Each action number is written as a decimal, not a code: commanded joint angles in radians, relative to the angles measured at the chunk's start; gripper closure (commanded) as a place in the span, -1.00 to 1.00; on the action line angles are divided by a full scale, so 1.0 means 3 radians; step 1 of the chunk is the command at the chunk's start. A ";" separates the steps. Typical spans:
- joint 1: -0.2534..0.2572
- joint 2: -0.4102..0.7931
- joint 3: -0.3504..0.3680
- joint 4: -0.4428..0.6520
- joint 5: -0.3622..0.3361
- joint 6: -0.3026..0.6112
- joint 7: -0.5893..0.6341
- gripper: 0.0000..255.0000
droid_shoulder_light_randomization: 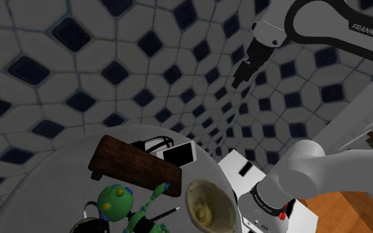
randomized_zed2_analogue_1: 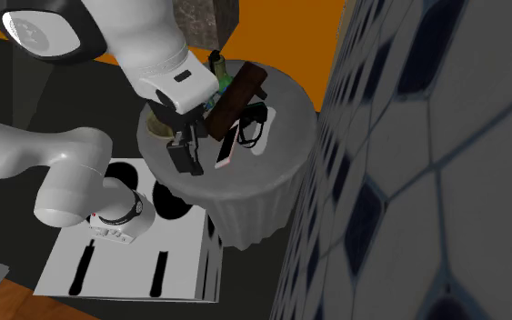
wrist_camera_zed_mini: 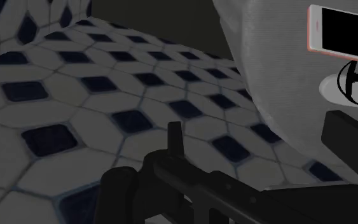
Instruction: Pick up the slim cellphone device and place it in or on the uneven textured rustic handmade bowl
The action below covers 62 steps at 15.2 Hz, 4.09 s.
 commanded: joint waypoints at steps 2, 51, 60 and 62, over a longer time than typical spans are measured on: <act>0.0059 0.0118 -0.0072 0.0006 0.0039 0.0052 -0.0146 -1.00; 0.1329 0.3125 -0.0387 0.0478 0.1494 0.0170 -0.4048 1.00; 0.1325 0.2966 -0.0394 0.0568 0.1466 -0.0064 -0.3964 1.00; 0.1323 0.2918 -0.0396 0.0604 0.1458 -0.0143 -0.3937 1.00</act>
